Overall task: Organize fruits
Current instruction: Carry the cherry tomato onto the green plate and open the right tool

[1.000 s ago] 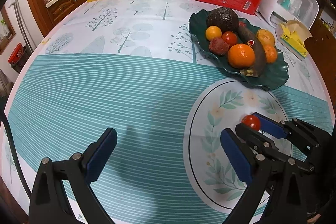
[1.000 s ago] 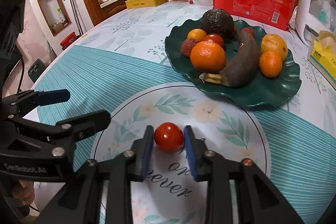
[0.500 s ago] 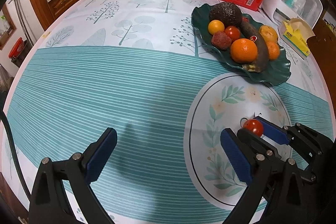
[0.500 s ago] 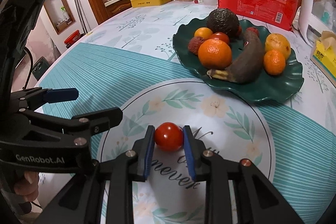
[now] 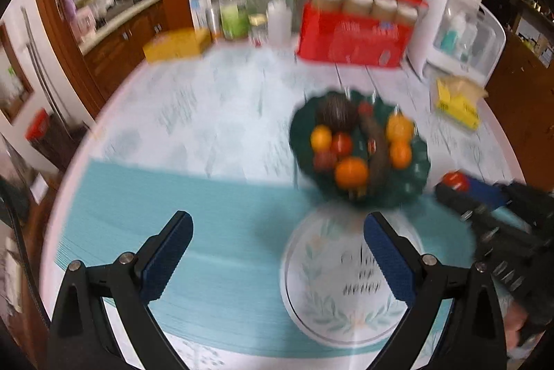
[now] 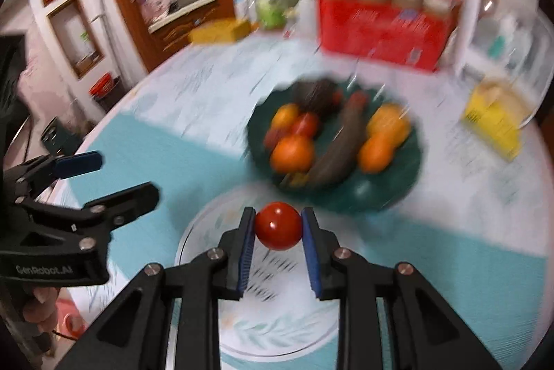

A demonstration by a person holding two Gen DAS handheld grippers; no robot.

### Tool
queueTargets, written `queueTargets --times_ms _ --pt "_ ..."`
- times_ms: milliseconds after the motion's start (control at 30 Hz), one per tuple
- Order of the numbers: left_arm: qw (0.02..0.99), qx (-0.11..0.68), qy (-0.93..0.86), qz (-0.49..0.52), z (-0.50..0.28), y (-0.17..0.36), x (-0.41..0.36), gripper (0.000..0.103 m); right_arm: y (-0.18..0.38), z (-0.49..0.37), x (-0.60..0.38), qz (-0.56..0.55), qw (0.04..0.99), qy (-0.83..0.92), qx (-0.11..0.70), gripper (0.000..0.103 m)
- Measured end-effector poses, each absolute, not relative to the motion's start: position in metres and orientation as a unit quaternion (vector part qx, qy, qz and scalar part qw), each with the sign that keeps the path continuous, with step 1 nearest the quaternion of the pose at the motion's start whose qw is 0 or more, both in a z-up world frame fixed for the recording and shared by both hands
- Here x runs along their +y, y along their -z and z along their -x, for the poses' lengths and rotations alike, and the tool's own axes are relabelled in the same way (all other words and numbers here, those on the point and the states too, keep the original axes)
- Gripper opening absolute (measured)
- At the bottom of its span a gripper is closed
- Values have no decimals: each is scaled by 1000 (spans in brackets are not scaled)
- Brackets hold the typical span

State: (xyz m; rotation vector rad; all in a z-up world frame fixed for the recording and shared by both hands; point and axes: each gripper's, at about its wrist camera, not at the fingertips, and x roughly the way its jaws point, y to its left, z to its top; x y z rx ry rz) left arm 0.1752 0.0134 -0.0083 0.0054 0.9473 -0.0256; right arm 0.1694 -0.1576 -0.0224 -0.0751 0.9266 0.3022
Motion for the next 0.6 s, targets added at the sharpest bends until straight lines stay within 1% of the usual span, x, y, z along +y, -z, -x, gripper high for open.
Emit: queueTargets --times_ms 100,200,300,400,500,600 --pt "902 432 -3 -17 -189 -28 10 100 -29 -193 -169 20 896 -127 425 27" --pt "911 411 -7 -25 -205 -56 8 102 -65 -218 -175 3 903 -115 413 27" --pt "915 403 -5 -32 -224 -65 4 102 -78 -245 -179 -15 902 -108 418 27" --pt "906 421 2 -36 -247 -53 1 102 -64 -275 -174 -32 887 -116 446 27" --pt "889 457 21 -32 -268 -22 -2 102 -23 -298 -165 -30 866 -111 486 27" --pt "874 483 25 -40 -282 15 -6 102 30 -313 -156 -29 840 -114 530 27"
